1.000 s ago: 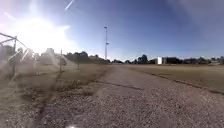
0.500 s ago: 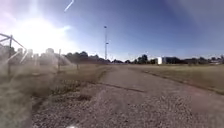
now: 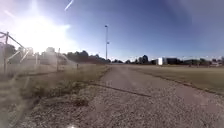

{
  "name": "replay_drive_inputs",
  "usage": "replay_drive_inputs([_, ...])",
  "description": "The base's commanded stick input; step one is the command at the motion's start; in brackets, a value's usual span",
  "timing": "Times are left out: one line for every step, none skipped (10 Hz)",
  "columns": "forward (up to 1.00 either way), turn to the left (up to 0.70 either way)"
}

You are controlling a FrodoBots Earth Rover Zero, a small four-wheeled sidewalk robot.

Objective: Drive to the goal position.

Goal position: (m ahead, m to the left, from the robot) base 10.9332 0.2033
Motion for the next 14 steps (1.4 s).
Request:
replay_drive_inputs([0.5,0.0])
replay_drive_inputs([0.5,0.0])
replay_drive_inputs([0.5,0.0])
replay_drive_inputs([0.5,0.0])
replay_drive_inputs([0.5,0.0])
replay_drive_inputs([0.5,0.0])
replay_drive_inputs([0.5,0.0])
replay_drive_inputs([0.5,0.0])
replay_drive_inputs([0.5,0.0])
replay_drive_inputs([0.5,0.0])
replay_drive_inputs([0.5,0.0])
replay_drive_inputs([0.5,0.0])
replay_drive_inputs([0.5,0.0])
replay_drive_inputs([0.5,-0.35])
